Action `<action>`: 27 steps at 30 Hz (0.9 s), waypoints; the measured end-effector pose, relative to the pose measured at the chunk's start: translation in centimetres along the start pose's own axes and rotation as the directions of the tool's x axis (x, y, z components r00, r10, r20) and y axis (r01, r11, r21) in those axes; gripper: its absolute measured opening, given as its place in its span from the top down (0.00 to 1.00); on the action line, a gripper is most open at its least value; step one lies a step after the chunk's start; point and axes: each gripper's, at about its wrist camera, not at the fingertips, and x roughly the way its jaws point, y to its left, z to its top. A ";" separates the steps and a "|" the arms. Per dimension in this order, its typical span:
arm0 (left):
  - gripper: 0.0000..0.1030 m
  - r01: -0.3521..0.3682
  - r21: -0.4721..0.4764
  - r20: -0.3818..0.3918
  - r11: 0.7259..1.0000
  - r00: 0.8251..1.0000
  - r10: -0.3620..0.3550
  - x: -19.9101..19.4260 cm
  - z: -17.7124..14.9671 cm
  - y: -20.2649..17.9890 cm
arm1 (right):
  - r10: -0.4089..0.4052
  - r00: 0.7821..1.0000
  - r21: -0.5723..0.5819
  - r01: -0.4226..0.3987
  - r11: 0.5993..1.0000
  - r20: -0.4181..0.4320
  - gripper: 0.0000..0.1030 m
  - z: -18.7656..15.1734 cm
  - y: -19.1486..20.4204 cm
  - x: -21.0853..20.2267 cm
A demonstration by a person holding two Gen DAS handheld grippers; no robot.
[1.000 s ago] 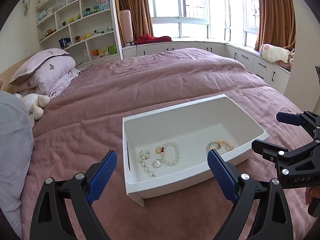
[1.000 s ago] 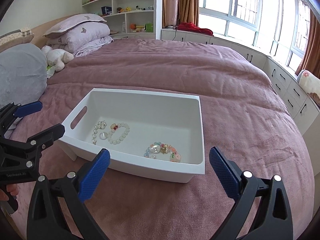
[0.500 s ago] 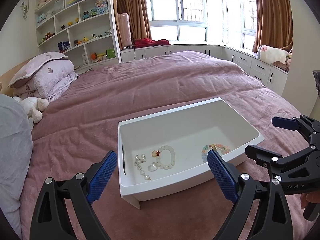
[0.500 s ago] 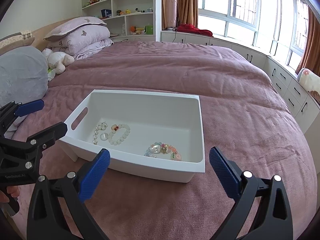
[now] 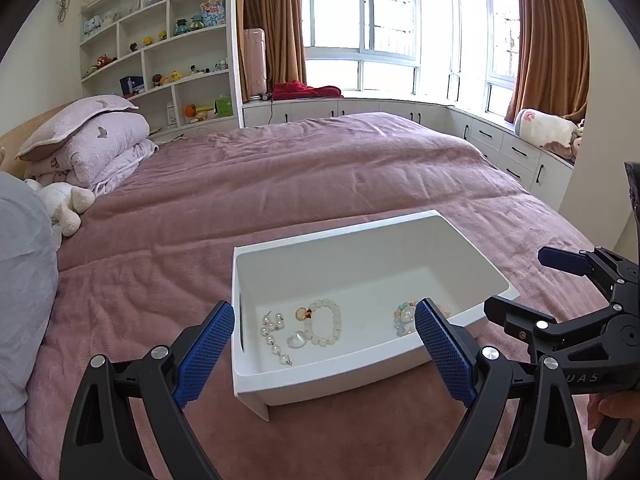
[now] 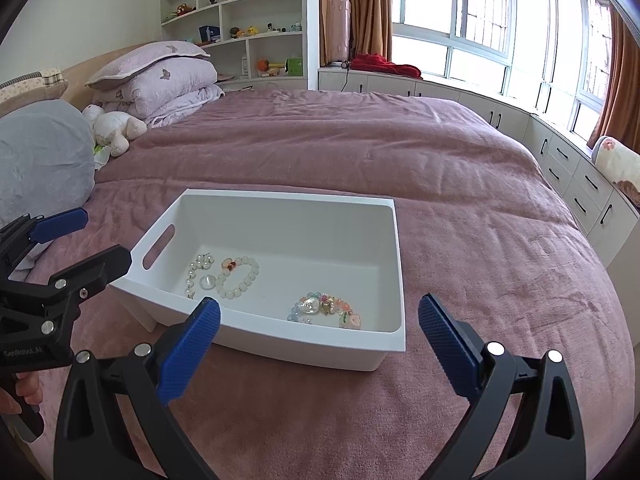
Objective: Organize jewelry
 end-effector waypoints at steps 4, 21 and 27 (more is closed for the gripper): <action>0.10 0.002 -0.001 0.001 1.000 1.000 -0.002 -0.1 0.0 0.1 | -0.002 1.000 0.004 0.002 1.000 0.000 0.05 0.1 0.0 0.0; 0.10 -0.001 0.005 0.000 1.000 1.000 0.001 -0.1 -0.1 -0.2 | 0.000 1.000 -0.004 0.000 1.000 0.001 0.05 0.1 0.2 -0.1; 0.10 -0.008 0.011 -0.001 1.000 1.000 0.008 -0.1 -0.2 -0.3 | -0.001 1.000 -0.009 0.001 1.000 0.004 0.05 0.3 0.2 -0.3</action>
